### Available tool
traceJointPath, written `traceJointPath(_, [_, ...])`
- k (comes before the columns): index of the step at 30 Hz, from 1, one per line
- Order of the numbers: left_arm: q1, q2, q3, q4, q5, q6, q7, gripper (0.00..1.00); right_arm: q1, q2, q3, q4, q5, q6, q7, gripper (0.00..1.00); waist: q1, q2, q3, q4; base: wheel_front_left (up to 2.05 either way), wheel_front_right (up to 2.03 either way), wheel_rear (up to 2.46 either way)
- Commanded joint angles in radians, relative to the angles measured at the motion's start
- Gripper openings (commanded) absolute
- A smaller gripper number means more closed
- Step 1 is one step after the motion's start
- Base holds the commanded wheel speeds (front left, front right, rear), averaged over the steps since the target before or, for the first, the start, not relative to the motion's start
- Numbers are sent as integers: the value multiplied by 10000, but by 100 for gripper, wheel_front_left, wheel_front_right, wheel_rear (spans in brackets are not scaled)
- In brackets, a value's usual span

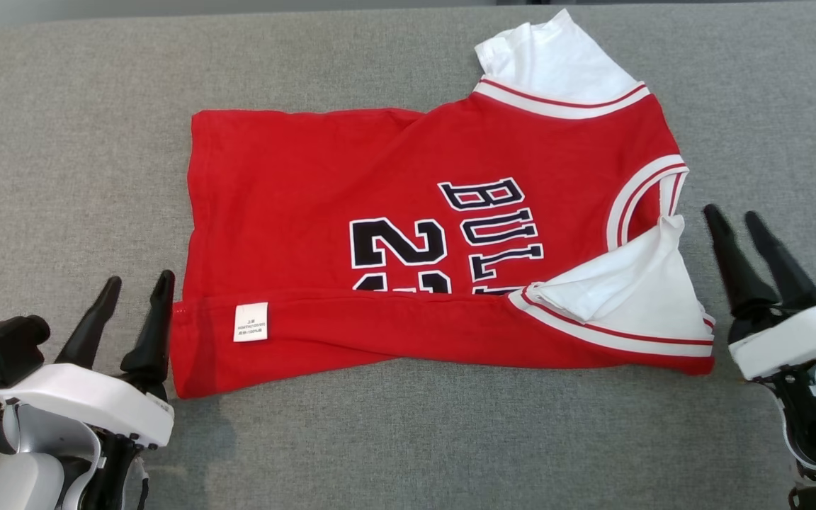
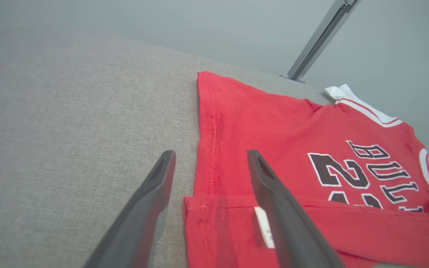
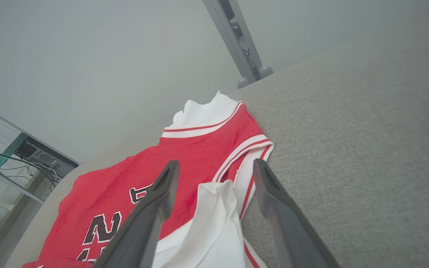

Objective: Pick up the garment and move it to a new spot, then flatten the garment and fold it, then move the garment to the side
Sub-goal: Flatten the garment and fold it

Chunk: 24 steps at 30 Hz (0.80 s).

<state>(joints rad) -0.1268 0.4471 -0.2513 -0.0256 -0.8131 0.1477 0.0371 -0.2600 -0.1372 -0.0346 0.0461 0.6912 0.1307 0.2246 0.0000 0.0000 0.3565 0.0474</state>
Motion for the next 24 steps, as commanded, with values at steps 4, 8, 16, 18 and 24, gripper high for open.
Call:
traceJointPath(4, [99, -294, 425, -290, 269, 447, -990, 100, 391, 60, -306, -509, -620, 2, -1436, 100, 0, 0, -270, -61, 0, 0, 0])
traceJointPath(8, [107, -465, 688, -603, 831, 919, -1983, 100, 673, 35, -398, -1061, -1858, 1, -2667, 100, 0, 0, -517, -152, 0, 0, 0])
traceJointPath(16, [154, -463, 517, -844, 2344, 1259, -2855, 100, 1192, -64, 12, -1482, -4088, 1, -4100, 100, 0, 0, -1052, -285, 0, 0, 0])
traceJointPath(18, [196, -415, 408, -724, 2683, 1143, -2925, 100, 1383, -50, 53, -1392, -4436, 1, -4193, 100, 0, 0, -1204, -280, 0, 0, 0])
traceJointPath(24, [344, -334, 218, -91, 3129, 882, -2980, 100, 1703, 105, -7, -1094, -4718, 1, -4293, 100, 0, 0, -1419, -310, 0, 0, 0])
